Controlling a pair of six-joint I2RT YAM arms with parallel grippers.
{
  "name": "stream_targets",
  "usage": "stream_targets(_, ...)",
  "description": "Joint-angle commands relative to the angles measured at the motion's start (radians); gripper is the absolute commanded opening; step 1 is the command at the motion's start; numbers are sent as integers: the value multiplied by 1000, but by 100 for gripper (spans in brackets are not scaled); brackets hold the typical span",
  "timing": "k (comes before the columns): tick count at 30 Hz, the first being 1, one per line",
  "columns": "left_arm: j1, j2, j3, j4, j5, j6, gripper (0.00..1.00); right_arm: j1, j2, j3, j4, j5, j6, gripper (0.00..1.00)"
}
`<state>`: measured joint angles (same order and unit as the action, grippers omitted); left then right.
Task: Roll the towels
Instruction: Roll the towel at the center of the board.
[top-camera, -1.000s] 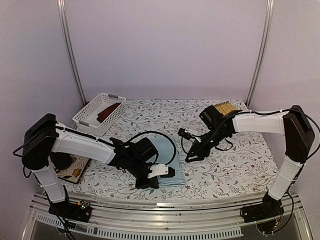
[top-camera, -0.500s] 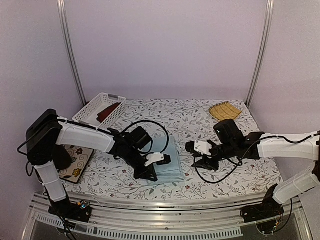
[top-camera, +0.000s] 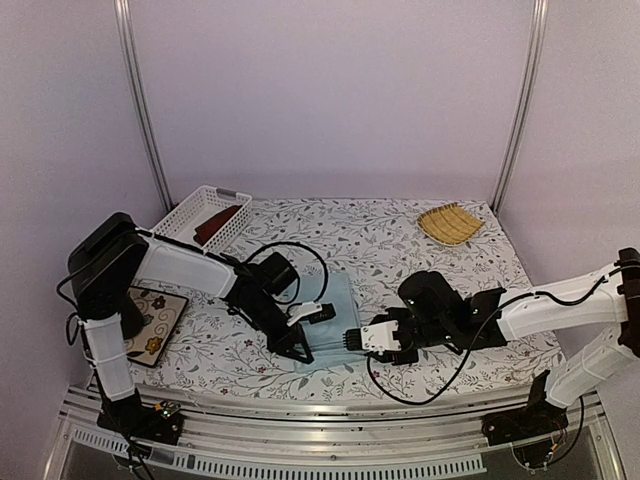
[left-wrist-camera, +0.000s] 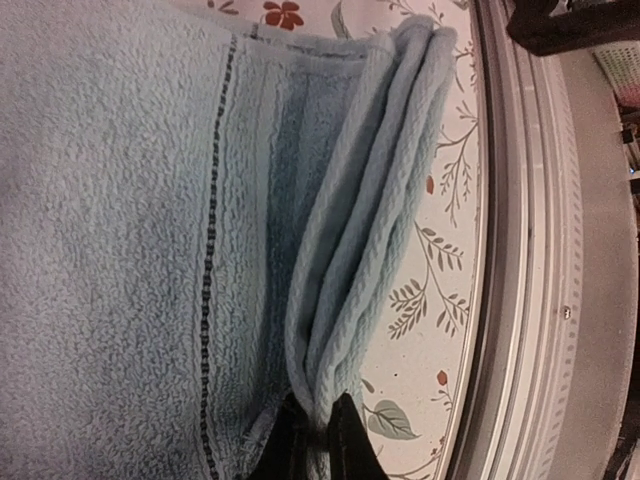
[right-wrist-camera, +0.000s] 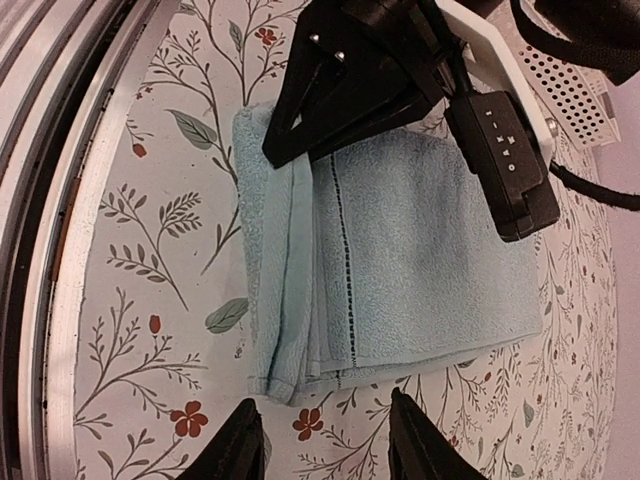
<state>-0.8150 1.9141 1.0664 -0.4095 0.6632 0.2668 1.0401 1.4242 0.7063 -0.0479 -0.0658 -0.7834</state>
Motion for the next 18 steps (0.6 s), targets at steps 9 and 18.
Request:
stream_targets(9, 68, 107, 56, -103, -20, -47, 0, 40, 94, 92, -93, -162, -93, 9)
stream_targets(18, 91, 126, 67, -130, -12, -55, 0, 38, 265, 177, -68, -32, -47, 4)
